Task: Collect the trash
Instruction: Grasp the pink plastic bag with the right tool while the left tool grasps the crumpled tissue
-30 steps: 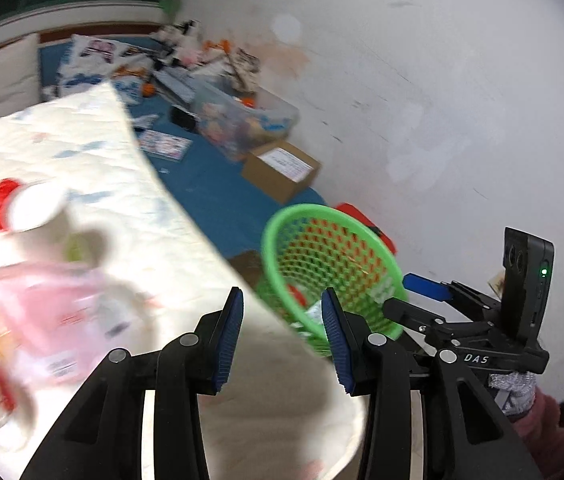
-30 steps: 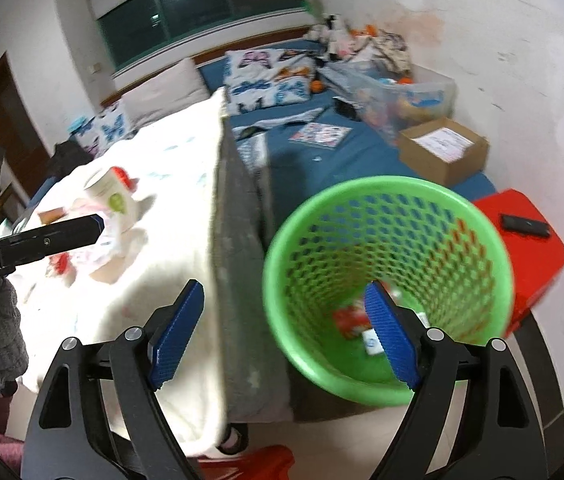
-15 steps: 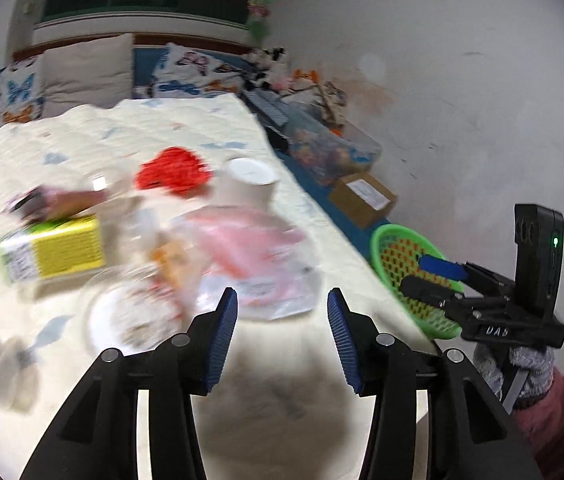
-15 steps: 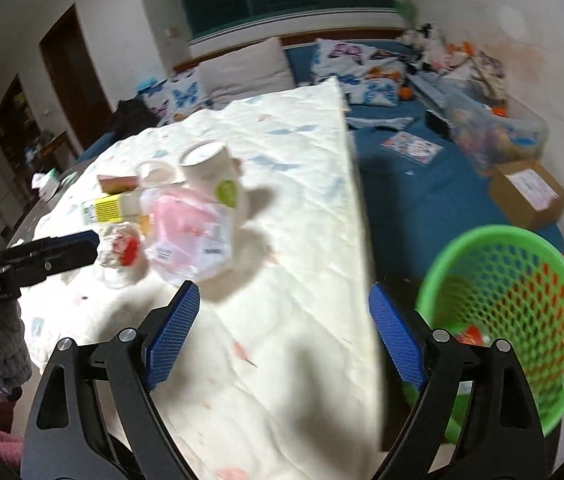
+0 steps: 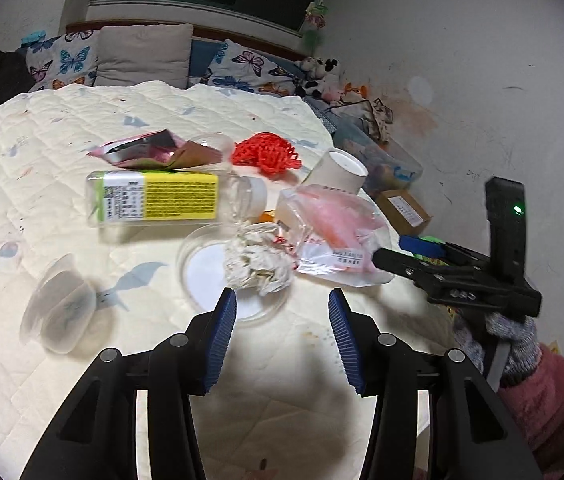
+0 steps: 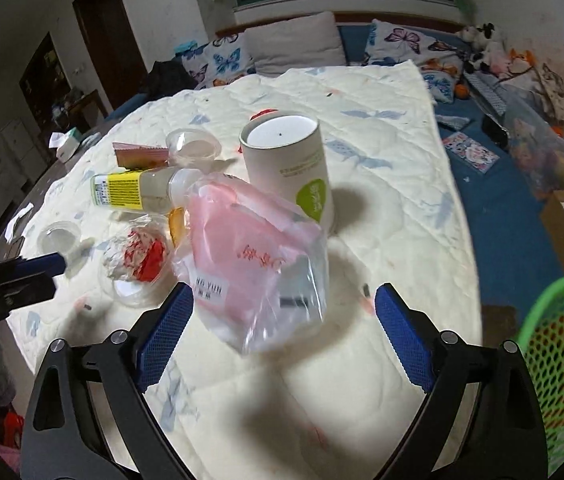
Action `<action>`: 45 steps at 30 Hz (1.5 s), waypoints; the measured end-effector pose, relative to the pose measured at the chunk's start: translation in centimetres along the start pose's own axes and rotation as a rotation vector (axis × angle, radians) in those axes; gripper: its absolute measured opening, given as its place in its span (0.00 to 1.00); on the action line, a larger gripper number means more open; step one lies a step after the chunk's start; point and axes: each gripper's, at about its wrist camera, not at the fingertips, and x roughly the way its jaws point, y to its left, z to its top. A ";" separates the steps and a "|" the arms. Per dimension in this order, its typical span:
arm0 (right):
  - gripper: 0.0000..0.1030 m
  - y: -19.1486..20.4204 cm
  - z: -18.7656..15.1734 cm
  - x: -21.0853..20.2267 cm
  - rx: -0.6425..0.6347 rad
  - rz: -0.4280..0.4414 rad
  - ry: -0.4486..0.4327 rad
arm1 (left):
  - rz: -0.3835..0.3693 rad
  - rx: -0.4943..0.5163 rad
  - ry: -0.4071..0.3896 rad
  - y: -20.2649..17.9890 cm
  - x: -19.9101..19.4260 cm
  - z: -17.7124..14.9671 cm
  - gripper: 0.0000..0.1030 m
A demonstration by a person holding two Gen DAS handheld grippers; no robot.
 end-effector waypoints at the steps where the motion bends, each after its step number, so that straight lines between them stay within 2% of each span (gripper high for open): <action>1: 0.89 0.0 0.2 0.5 -0.001 -0.002 0.003 | 0.001 -0.003 0.000 0.3 0.0 0.1 0.45; 8: 0.90 -0.6 1.0 2.6 0.026 0.014 0.031 | 0.001 -0.022 0.003 1.0 -0.1 -0.4 0.45; 12: 0.92 -0.3 1.1 1.9 0.020 0.023 0.008 | -0.001 -0.029 0.003 1.2 -0.1 -0.4 0.45; 21: 0.94 0.5 1.2 2.2 -0.015 0.027 0.014 | -0.004 -0.038 0.014 1.1 0.5 -0.5 0.45; 28: 0.94 0.8 1.0 4.3 -0.015 0.016 0.047 | -0.004 -0.033 0.017 0.9 0.7 -0.4 0.45; 36: 0.73 0.4 0.7 3.5 -0.008 0.014 0.031 | 0.008 -0.029 0.017 1.2 1.2 0.1 0.45; 42: 0.64 -0.2 0.1 1.7 0.005 0.012 0.007 | 0.030 0.017 0.029 0.6 2.4 0.8 0.45; 45: 0.63 -1.0 -0.4 0.5 0.030 0.009 -0.008 | 0.057 0.055 0.038 0.1 3.4 1.2 0.47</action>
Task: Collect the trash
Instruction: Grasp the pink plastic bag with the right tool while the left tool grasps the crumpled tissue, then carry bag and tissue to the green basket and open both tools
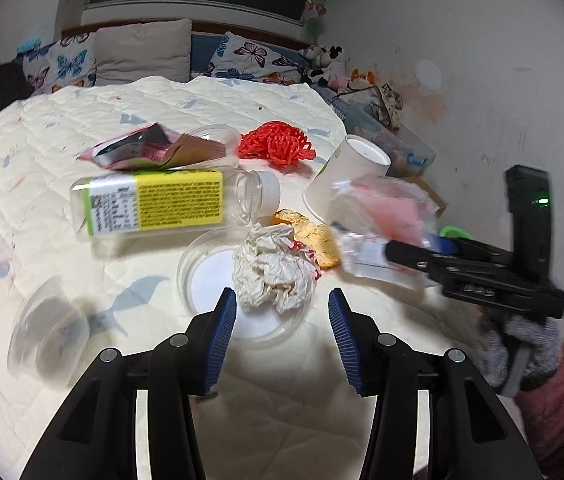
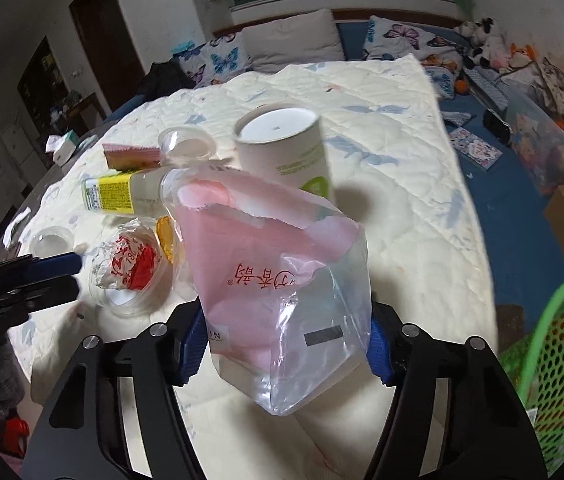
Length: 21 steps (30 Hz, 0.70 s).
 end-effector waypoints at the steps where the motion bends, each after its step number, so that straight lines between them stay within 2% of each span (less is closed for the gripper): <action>1: 0.63 -0.2 -0.2 -0.4 0.009 0.002 -0.004 | 0.005 0.013 0.002 -0.2 0.4 0.2 0.49; 14: 0.62 -1.5 -1.6 -4.7 0.068 -0.010 -0.063 | 0.059 0.084 0.043 -0.7 4.2 1.9 0.57; 18: 0.62 -2.0 -2.1 -5.1 0.094 -0.018 -0.065 | 0.045 0.081 0.055 -0.5 4.8 1.9 0.56; 21: 0.62 -2.1 -2.5 -5.3 0.104 -0.022 -0.065 | 0.021 0.076 0.044 -0.3 4.4 1.6 0.50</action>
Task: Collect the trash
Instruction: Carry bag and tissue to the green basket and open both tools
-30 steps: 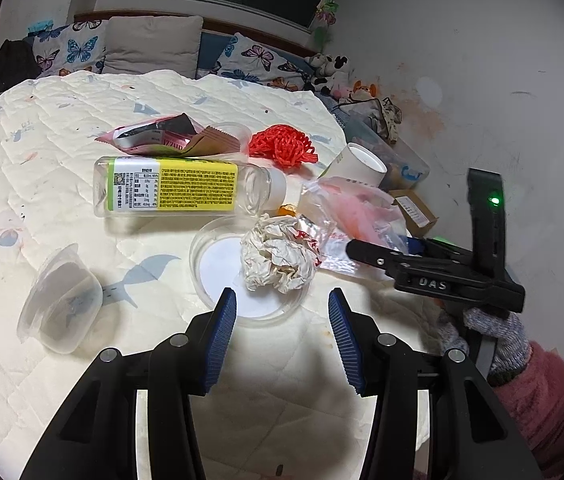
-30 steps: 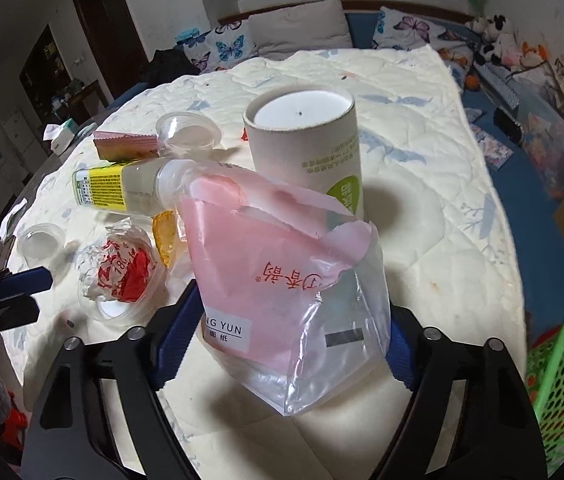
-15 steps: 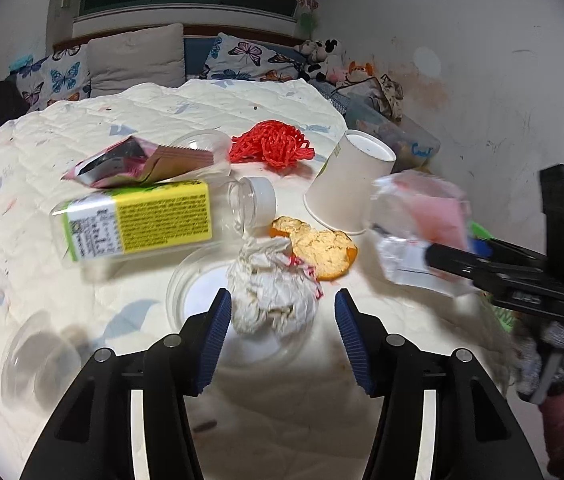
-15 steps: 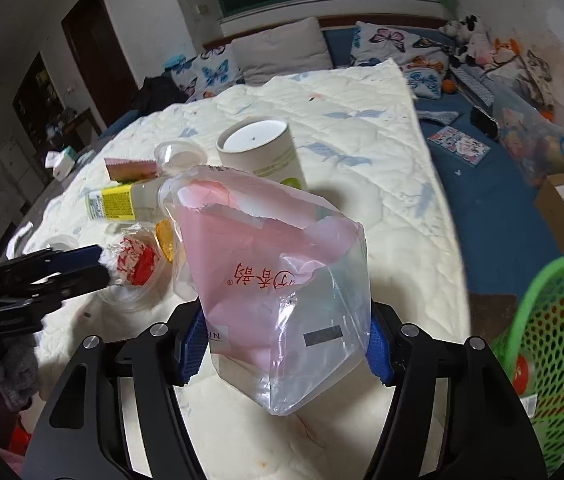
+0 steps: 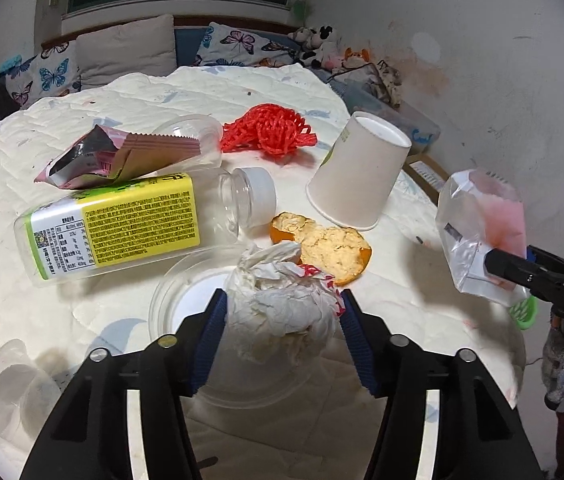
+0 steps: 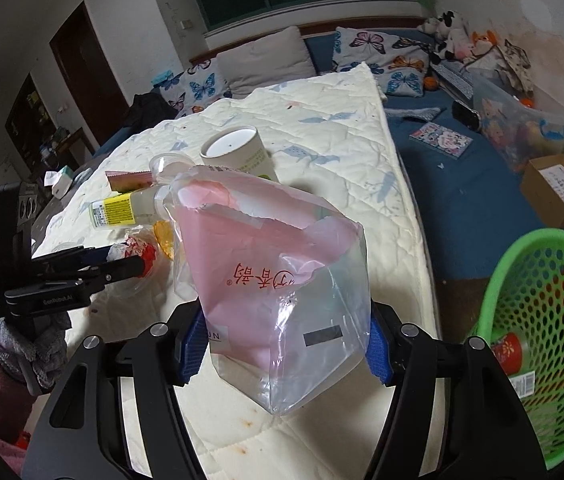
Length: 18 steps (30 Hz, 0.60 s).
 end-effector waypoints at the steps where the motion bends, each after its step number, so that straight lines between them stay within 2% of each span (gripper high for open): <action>1: 0.62 -0.1 -0.2 -0.1 0.002 -0.001 -0.001 | -0.004 0.001 -0.003 0.1 -0.1 0.0 0.48; 9: 0.62 -0.6 -0.5 -0.9 0.025 -0.009 -0.018 | -0.048 -0.024 -0.034 0.7 -1.2 -0.6 0.43; 18: 0.62 -2.1 -0.8 -2.6 0.061 -0.039 -0.055 | -0.168 -0.070 -0.100 0.7 -4.4 -0.6 0.43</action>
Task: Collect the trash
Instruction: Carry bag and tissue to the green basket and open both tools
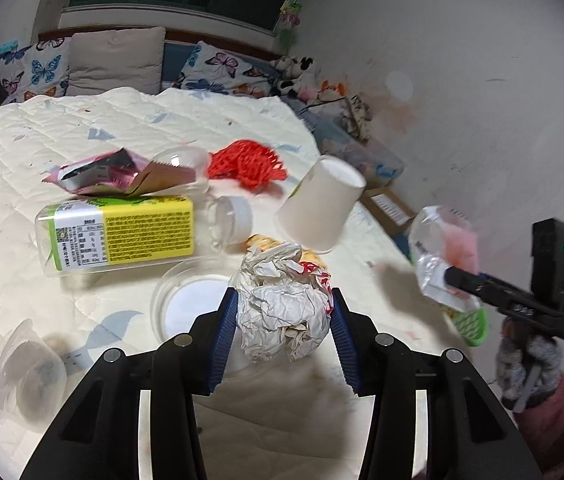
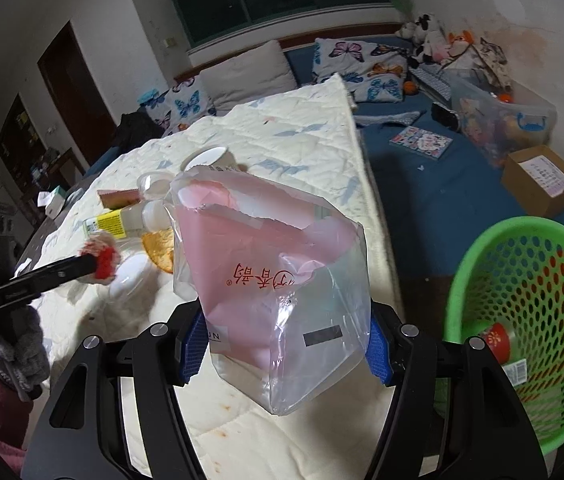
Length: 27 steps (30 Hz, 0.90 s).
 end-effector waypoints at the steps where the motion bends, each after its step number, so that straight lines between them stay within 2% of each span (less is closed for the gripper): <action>1: 0.62 -0.4 -0.1 -0.2 0.008 -0.005 -0.003 | -0.017 0.000 -0.003 -0.3 -0.2 0.1 0.43; 11: 0.63 -5.5 -1.9 -3.2 0.106 -0.110 -0.027 | -0.111 0.097 0.023 -6.5 1.7 1.7 0.43; 21: 0.66 -13.7 -3.5 -7.2 0.231 -0.295 -0.042 | -0.204 0.224 0.086 -14.6 6.6 2.9 0.43; 24: 0.70 -15.7 -3.9 -7.8 0.264 -0.339 -0.042 | -0.224 0.259 0.101 -16.6 7.9 3.2 0.43; 27: 0.78 -17.2 -4.4 -8.4 0.293 -0.376 -0.049 | -0.243 0.294 0.120 -18.8 9.3 3.4 0.43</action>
